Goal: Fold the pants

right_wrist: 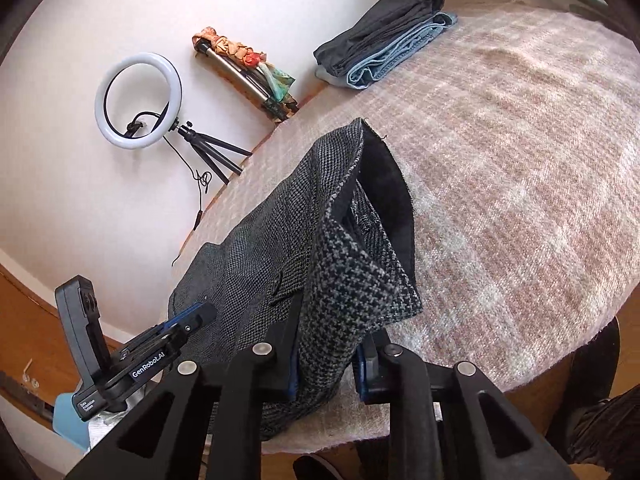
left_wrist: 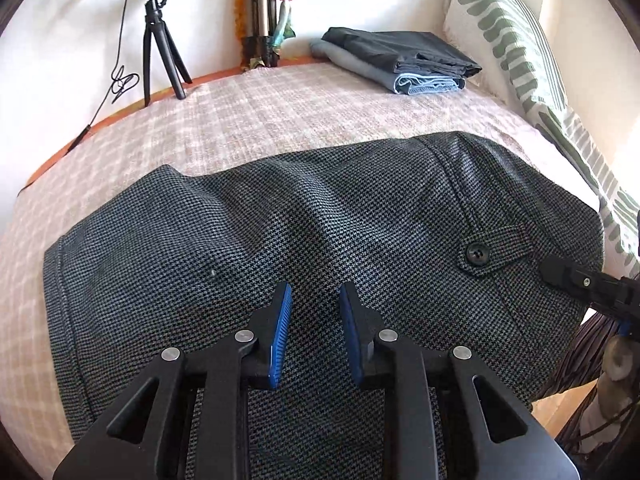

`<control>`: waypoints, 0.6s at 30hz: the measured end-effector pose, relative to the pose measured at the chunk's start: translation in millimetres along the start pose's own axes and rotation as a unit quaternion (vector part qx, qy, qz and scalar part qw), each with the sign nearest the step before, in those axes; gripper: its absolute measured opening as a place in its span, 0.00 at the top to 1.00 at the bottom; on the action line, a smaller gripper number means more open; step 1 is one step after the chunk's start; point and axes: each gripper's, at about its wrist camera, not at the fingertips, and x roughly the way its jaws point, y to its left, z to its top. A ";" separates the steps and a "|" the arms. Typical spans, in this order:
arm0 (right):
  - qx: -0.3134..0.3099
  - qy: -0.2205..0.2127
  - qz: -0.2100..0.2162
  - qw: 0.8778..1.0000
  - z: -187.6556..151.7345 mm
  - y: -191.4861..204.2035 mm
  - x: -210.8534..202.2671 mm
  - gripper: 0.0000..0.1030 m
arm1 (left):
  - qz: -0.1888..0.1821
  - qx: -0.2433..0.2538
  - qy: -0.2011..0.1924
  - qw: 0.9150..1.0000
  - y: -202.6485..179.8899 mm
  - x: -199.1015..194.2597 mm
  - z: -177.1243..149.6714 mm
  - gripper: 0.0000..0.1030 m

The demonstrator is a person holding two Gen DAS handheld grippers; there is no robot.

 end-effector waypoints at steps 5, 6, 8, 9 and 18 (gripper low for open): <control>-0.022 -0.008 -0.001 1.000 4.9 15.2 -3.7 0.82 | 0.004 0.010 0.002 1.000 -5.2 4.1 -2.8 0.76; -0.029 -0.011 -0.001 1.000 5.1 18.5 -4.8 0.82 | -0.009 -0.010 -0.011 1.000 -0.9 -0.9 1.3 0.76; -0.044 -0.016 -0.002 0.999 5.6 26.0 -6.7 0.82 | -0.008 -0.029 -0.035 0.999 3.4 -6.6 10.4 0.76; -0.049 -0.017 -0.002 0.999 6.0 29.6 -7.4 0.82 | -0.010 -0.034 -0.037 0.999 4.6 -4.7 14.7 0.76; -0.076 -0.019 0.002 0.997 13.6 49.7 -10.2 0.82 | -0.034 -0.067 0.000 0.997 14.4 5.2 16.0 0.75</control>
